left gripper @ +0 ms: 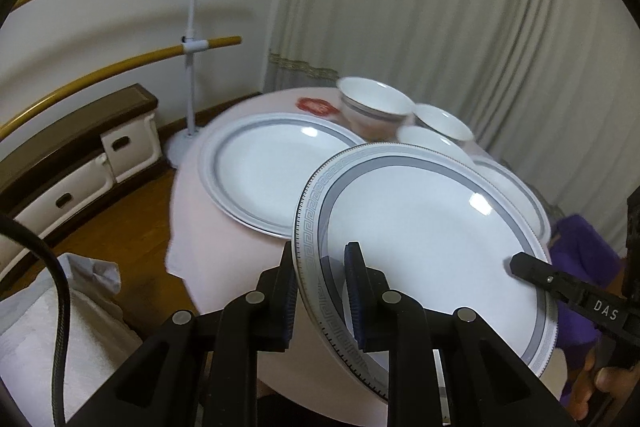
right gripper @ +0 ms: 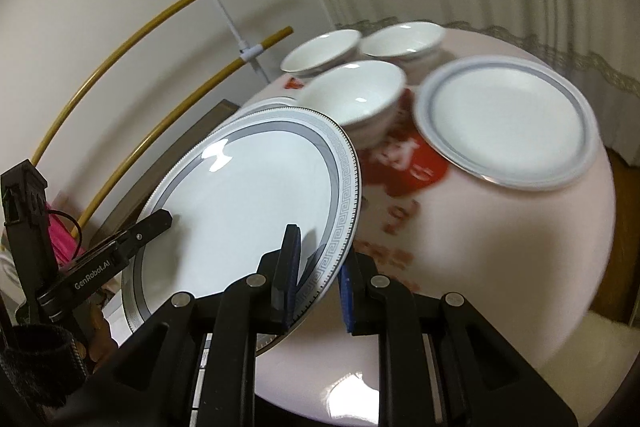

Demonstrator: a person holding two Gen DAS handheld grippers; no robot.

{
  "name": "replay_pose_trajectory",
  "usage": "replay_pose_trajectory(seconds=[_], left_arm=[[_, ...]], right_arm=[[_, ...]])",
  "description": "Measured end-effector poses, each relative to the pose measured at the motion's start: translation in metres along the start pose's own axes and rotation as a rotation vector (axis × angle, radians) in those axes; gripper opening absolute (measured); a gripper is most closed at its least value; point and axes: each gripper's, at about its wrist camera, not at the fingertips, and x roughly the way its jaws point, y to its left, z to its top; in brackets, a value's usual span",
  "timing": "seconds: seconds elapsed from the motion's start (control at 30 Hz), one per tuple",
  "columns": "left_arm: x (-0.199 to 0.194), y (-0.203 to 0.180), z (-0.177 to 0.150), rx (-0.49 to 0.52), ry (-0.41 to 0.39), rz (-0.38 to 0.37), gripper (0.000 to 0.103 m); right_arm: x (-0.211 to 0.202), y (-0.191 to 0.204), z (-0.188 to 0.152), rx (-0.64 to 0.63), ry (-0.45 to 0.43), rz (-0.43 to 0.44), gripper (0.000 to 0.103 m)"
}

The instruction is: Organize plates and bowls

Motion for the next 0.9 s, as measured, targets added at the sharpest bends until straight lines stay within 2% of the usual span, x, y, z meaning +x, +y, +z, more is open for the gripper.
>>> replay_pose_trajectory(seconds=[0.27, 0.43, 0.9], left_arm=[[0.005, 0.037, 0.005, -0.047, -0.014, 0.08, 0.018], [0.021, 0.046, 0.016, -0.056, -0.016, 0.116, 0.018], [0.083, 0.042, 0.043, -0.059, 0.011, 0.121, 0.018]], right_arm=[[0.052, 0.033, 0.023, -0.06, 0.047, 0.033, 0.018], [0.086, 0.043, 0.039, -0.079, 0.079, 0.031, 0.018], [0.129, 0.048, 0.052, -0.076, 0.104, -0.041, 0.021]])
